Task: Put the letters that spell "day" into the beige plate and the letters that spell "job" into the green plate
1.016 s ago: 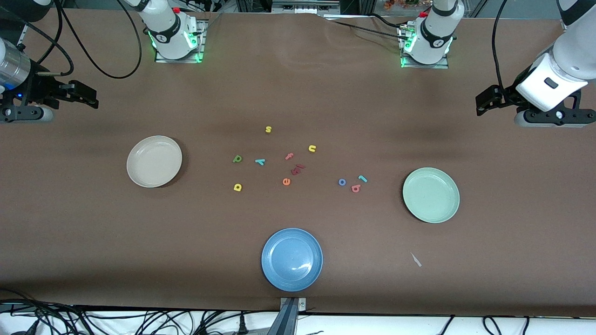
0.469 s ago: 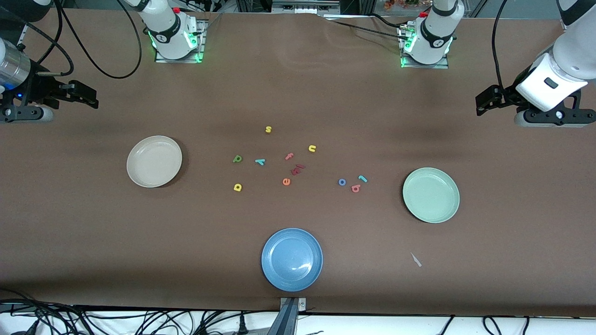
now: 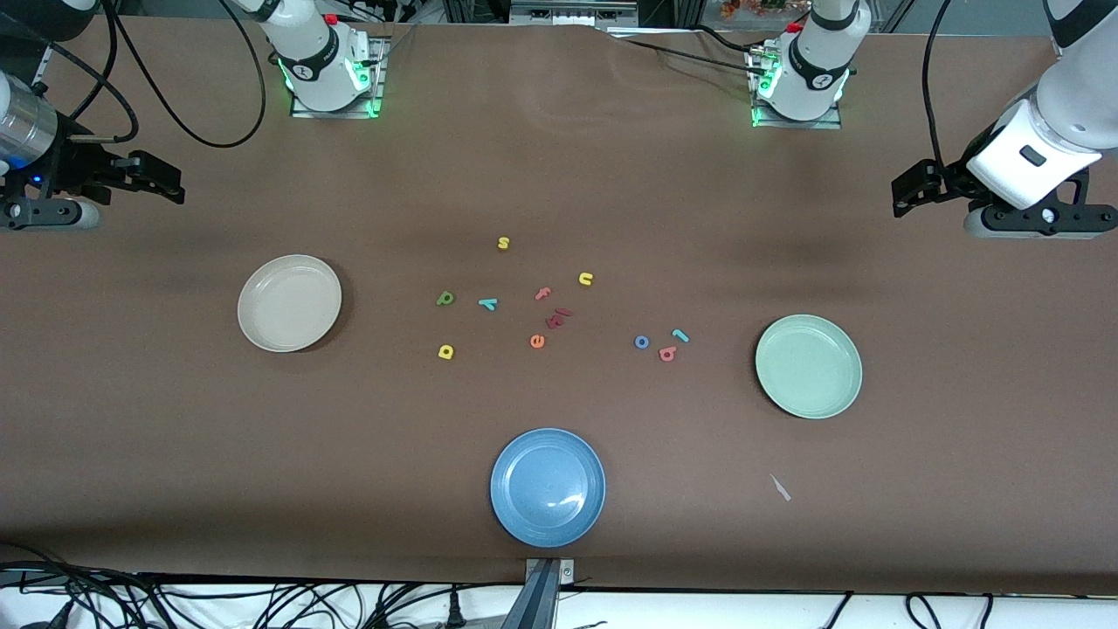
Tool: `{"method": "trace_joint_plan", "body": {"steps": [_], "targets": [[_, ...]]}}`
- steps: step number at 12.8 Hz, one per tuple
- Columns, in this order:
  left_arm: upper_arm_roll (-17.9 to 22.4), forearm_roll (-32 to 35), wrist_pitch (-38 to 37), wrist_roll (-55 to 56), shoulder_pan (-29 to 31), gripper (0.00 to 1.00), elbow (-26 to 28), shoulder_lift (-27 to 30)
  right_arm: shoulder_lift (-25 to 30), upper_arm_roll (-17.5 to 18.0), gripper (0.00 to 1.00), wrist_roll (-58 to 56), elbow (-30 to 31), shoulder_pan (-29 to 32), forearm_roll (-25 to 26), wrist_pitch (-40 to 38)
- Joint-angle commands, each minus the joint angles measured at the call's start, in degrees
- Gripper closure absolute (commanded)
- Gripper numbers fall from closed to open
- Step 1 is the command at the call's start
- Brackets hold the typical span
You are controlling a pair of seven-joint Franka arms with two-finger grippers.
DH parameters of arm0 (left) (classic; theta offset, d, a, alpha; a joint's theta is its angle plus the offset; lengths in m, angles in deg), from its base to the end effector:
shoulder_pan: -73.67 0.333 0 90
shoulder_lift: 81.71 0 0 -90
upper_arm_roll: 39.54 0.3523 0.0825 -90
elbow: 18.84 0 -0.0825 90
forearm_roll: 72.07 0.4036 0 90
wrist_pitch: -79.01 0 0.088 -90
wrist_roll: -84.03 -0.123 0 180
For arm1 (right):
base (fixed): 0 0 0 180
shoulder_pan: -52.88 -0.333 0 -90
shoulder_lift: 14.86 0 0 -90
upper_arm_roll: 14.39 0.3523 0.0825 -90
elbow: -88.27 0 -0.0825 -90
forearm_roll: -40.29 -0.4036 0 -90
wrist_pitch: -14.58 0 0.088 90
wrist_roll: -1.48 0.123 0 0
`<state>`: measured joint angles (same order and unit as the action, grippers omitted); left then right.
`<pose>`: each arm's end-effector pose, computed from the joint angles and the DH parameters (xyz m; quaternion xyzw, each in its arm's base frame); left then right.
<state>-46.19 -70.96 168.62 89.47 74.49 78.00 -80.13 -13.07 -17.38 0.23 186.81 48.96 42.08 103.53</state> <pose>0.5550 -0.0551 0.6015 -0.9987 0.0037 0.0480 0.0161 0.5525 0.0047 0.5884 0.9974 0.0198 -0.0681 0.0146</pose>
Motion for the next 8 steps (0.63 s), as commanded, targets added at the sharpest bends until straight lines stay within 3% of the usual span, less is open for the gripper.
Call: {"method": "trace_joint_plan", "body": {"steps": [1,8], "targets": [[-0.21,-1.29,-1.19,0.27,0.23,0.00,-1.13,0.00,-0.65,-0.01,0.00,-1.04,-1.42,0.32,-0.91,-1.06],[-0.03,-3.49,-1.10,-0.42,0.32,0.00,-2.71,-0.62,-0.65,-0.01,0.00,-1.04,-1.34,0.32,-0.91,-2.03]]}}
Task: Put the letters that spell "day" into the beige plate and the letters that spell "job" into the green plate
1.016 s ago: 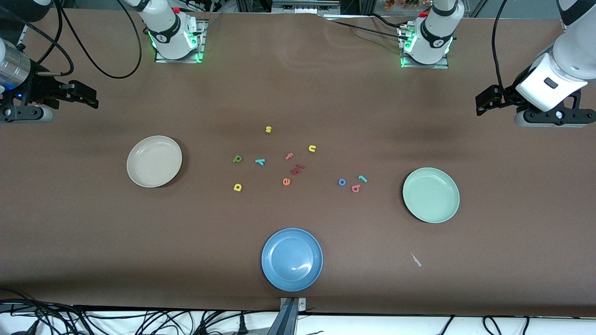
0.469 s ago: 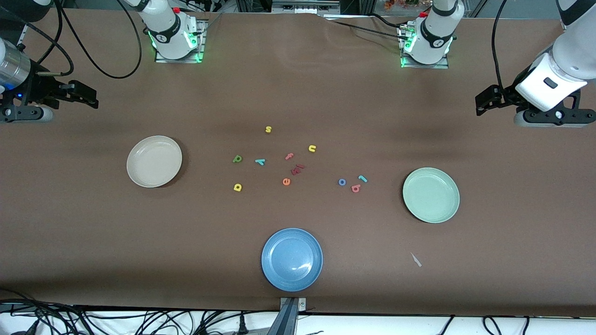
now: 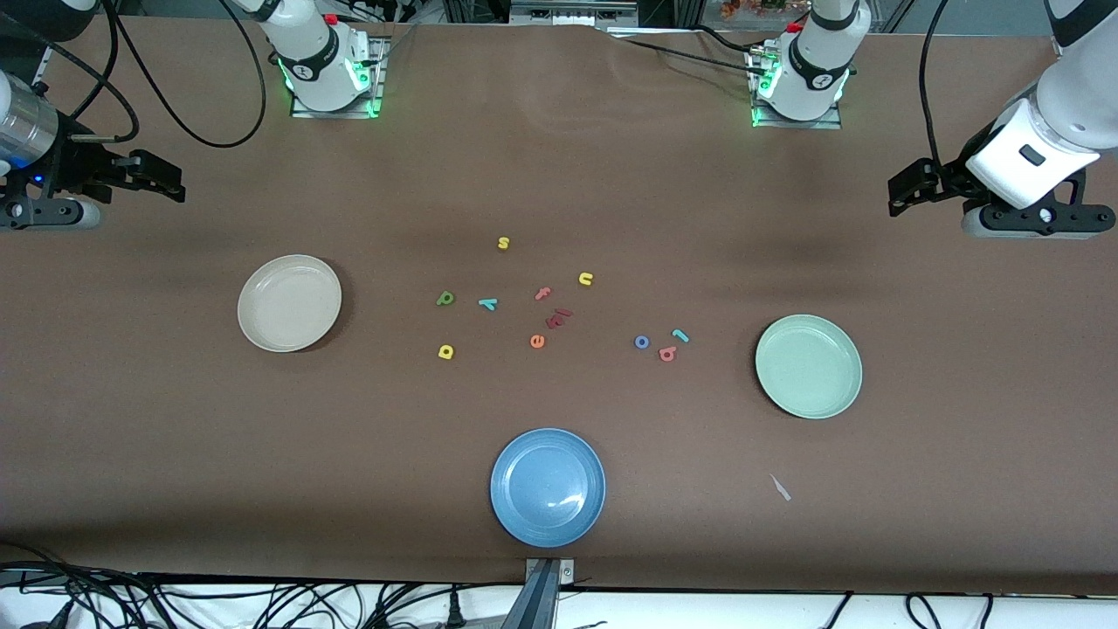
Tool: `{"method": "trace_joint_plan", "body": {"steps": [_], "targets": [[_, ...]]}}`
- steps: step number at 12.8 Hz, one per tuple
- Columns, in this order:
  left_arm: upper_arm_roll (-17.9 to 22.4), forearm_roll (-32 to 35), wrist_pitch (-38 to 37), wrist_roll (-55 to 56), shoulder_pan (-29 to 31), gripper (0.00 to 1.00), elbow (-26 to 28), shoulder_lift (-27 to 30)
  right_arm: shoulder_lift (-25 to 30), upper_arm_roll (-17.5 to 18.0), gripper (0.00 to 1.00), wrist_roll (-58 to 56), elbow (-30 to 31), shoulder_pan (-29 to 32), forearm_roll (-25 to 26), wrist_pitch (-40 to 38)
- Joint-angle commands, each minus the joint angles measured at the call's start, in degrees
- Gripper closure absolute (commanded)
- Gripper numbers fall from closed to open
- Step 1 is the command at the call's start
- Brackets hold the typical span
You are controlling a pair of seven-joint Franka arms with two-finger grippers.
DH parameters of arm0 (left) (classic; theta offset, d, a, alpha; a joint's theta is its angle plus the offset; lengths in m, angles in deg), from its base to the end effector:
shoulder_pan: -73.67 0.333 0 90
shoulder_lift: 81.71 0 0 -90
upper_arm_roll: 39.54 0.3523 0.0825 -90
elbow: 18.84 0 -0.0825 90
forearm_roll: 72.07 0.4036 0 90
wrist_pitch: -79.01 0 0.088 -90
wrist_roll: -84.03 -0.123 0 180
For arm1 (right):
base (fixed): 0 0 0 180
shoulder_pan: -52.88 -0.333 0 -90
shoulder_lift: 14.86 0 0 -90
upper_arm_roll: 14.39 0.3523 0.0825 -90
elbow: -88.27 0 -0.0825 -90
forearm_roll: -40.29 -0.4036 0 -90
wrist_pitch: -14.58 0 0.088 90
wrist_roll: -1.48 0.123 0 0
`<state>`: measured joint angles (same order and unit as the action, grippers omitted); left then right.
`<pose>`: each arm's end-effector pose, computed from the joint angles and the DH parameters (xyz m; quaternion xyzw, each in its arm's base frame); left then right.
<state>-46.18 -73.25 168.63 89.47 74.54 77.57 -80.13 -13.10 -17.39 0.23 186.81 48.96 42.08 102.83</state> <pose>0.5552 -0.0595 0.6051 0.9989 -0.0024 -0.0462 0.0042 0.5510 0.0045 0.5873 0.9969 0.0196 -0.0744 0.0146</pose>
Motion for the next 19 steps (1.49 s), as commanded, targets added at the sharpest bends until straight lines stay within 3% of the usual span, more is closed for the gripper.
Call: {"method": "trace_joint_plan", "body": {"steps": [1,10,15,19], "targets": [[-0.04,-1.11,-1.12,-0.34,0.18,0.00,-2.36,-0.88,-0.70,0.01,0.00,-1.12,-1.34,0.32,-0.83,-1.24],[-0.66,-0.59,-1.74,0.45,-0.96,0.00,-2.36,-2.64,-0.53,0.89,0.00,2.47,-0.63,-0.29,-2.41,-2.03],[-1.62,-1.11,-1.56,0.54,-3.42,0.00,-2.89,-4.39,-0.09,5.27,0.00,10.28,-0.72,-0.38,-2.41,-3.88],[-1.89,-0.85,-1.56,8.41,-9.03,0.00,-13.94,-13.68,0.09,10.89,0.00,13.55,-0.46,-0.38,-2.67,-4.49]]}}
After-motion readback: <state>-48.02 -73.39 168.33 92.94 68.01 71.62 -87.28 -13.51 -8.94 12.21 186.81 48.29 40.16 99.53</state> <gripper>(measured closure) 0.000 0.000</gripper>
